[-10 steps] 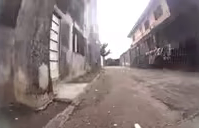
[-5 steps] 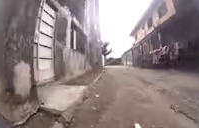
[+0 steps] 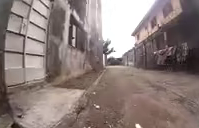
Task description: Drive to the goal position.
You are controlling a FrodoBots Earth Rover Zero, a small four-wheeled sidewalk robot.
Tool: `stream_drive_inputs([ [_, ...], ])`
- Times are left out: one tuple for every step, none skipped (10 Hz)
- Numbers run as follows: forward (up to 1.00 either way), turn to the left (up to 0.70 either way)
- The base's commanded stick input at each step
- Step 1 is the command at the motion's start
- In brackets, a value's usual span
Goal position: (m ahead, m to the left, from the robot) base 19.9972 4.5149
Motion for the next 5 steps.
stream_drive_inputs([
  [1.00, -0.27],
  [1.00, -0.27],
  [1.00, -0.27],
  [1.00, 0.00],
  [1.00, 0.00],
])
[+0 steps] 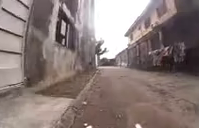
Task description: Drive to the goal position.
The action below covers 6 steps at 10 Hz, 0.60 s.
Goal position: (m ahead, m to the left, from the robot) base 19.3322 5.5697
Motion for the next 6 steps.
stream_drive_inputs([
  [1.00, 0.00],
  [1.00, 0.00],
  [1.00, 0.00],
  [1.00, 0.00],
  [1.00, 0.00],
  [1.00, 0.00],
])
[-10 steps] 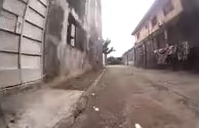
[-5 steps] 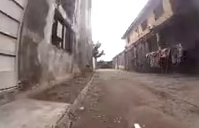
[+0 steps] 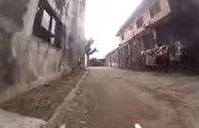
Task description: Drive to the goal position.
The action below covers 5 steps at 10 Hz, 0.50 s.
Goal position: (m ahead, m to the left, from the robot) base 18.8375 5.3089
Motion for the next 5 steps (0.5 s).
stream_drive_inputs([
  [1.00, 0.00],
  [1.00, 0.00],
  [1.00, 0.00],
  [1.00, 0.00],
  [1.00, 0.00],
])
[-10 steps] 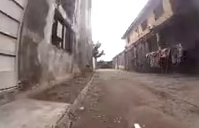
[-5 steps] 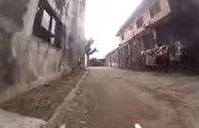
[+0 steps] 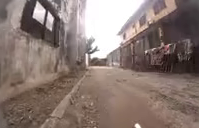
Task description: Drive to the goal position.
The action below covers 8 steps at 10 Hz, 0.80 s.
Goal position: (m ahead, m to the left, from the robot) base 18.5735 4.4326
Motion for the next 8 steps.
stream_drive_inputs([
  [1.00, 0.00],
  [1.00, 0.00],
  [1.00, 0.00],
  [1.00, 0.00],
  [1.00, 0.00],
  [1.00, 0.00],
  [1.00, 0.00],
  [1.00, 0.00],
])
